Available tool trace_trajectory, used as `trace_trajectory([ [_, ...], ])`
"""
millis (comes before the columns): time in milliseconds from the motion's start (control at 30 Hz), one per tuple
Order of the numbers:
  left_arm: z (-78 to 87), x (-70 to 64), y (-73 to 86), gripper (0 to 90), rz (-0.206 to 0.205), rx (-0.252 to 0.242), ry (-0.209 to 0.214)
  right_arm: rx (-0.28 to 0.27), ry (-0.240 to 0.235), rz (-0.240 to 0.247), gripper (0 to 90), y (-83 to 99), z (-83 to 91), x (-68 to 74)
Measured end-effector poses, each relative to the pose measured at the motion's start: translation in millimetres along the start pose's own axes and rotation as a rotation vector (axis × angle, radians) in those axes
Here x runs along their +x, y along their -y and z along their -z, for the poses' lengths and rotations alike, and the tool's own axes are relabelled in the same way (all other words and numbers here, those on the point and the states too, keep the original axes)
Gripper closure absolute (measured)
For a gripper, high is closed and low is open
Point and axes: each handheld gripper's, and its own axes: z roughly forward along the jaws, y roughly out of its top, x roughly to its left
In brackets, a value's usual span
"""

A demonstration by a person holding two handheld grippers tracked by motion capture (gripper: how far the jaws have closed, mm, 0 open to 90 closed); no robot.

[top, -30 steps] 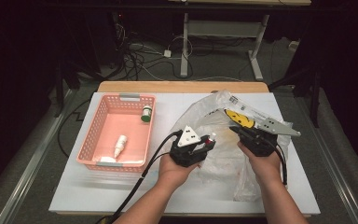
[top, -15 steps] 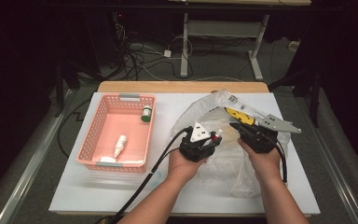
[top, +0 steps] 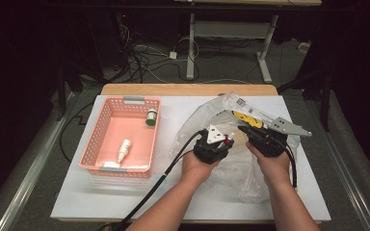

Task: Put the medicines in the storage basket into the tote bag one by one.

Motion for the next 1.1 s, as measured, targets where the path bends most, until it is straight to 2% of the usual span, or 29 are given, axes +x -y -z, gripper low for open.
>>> trace_trajectory([
  [200,-8.2,2.8,0.2,65.8,0.018,-0.005,-0.003,0.000,-0.001,-0.001,90.0,0.2,-0.9,-0.3],
  [500,-23.7,3.6,0.4,65.5,0.019,0.009,-0.015,0.003,0.001,-0.006,90.0,0.7,-1.7,-1.8],
  [567,-26.0,4.5,0.5,62.6,0.025,0.010,-0.008,0.004,0.004,-0.006,90.0,0.8,-1.5,-2.1],
  [600,-25.9,4.5,0.7,57.4,0.029,0.014,-0.010,0.006,0.007,-0.007,90.0,0.9,-1.3,-2.3],
  [700,-22.8,2.4,2.4,50.1,0.015,0.032,-0.004,0.007,0.007,-0.003,90.0,1.9,-0.4,-3.0],
  [733,-20.4,1.5,3.3,50.1,0.010,0.032,-0.006,0.007,0.007,-0.003,90.0,1.9,-0.4,-3.0],
  [900,-6.6,0.2,10.4,46.9,0.039,0.024,0.033,0.014,0.004,-0.007,90.0,3.8,0.3,-3.7],
  [1067,10.2,-6.2,18.8,44.3,0.021,0.023,0.069,0.014,0.006,-0.005,90.0,3.7,1.7,-3.0],
  [1100,13.5,-7.8,20.1,41.4,0.021,0.023,0.076,0.013,0.007,-0.004,90.0,3.7,2.1,-2.9],
])
